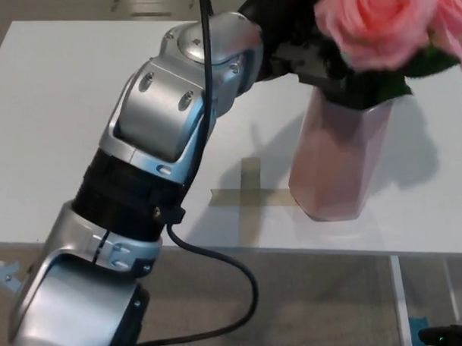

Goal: Use the left hand to pick up the rose and then lift and insert it into the pink vase.

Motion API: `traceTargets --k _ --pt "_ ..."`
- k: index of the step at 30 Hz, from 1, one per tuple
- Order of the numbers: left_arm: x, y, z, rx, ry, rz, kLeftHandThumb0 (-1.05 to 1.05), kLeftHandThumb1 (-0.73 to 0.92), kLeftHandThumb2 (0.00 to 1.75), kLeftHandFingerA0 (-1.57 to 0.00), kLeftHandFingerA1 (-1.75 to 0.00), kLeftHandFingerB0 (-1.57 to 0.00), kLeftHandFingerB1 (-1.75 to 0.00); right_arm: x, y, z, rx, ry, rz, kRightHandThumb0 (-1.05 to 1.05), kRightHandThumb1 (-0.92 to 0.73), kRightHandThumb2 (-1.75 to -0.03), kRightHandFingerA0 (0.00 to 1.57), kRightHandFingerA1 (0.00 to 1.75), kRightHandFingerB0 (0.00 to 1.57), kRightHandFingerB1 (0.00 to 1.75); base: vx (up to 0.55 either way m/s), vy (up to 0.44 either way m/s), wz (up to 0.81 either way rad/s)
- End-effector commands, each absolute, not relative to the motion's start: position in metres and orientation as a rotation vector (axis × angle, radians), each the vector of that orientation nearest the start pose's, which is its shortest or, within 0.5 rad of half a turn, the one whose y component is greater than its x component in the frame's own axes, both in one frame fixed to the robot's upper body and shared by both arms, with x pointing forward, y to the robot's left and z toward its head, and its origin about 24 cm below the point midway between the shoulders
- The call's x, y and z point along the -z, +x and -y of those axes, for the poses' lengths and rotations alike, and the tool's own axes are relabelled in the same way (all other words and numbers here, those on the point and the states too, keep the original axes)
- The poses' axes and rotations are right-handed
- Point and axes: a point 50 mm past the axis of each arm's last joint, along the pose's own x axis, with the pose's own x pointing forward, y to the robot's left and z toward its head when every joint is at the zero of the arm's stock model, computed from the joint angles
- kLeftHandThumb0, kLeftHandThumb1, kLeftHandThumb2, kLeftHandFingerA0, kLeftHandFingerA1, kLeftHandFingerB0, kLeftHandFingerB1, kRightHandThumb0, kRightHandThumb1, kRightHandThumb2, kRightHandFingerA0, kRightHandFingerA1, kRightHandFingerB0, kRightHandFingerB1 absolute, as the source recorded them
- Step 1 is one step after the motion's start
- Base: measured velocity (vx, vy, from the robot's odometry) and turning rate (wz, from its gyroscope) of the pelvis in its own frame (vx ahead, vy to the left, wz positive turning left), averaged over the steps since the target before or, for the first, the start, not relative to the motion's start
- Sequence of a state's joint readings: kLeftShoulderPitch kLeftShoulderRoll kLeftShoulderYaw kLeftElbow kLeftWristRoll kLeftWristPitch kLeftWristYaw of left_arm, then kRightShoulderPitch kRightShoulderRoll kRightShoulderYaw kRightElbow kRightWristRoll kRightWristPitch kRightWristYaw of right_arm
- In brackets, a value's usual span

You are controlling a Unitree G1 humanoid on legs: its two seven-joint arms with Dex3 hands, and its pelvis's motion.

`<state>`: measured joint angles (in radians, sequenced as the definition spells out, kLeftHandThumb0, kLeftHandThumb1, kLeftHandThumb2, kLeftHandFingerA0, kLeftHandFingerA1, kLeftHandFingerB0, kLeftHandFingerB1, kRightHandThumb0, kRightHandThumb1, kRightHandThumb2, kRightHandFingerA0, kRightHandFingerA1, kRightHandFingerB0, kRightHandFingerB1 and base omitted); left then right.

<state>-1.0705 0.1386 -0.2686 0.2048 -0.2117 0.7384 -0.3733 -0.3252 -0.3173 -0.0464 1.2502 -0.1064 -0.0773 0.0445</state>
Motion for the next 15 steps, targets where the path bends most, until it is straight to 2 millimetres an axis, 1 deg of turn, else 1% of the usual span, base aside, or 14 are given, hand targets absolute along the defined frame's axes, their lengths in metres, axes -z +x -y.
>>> traceTargets --k 1,11,12,15 --pt "-0.242 0.345 -0.017 0.917 0.335 -0.036 -0.78 0.43 0.84 0.00 0.00 0.00 -0.01 0.103 0.215 0.265 0.090 -0.331 -0.883 -0.33 -0.66 -0.59 0.58 0.41 0.53 0.39 0.00 0.000 0.00" --pt "-0.242 0.349 -0.031 0.913 0.337 -0.053 -0.77 0.43 0.83 0.00 0.00 0.00 -0.01 0.103 0.216 0.265 0.081 -0.335 -0.880 -0.33 -0.66 -0.59 0.58 0.41 0.53 0.39 0.00 0.000 0.00" --pt "-0.248 0.351 -0.037 0.936 0.398 -0.046 -0.76 0.43 0.83 0.00 0.00 0.00 -0.01 0.102 0.217 0.265 0.085 -0.333 -0.876 -0.33 -0.66 -0.59 0.58 0.41 0.53 0.39 0.00 0.000 0.00" --pt "-0.254 0.353 -0.042 0.972 0.440 -0.080 -0.76 0.43 0.82 0.00 0.00 0.00 -0.01 0.102 0.217 0.265 0.088 -0.330 -0.875 -0.33 -0.66 -0.59 0.58 0.41 0.53 0.39 0.00 0.000 0.00"
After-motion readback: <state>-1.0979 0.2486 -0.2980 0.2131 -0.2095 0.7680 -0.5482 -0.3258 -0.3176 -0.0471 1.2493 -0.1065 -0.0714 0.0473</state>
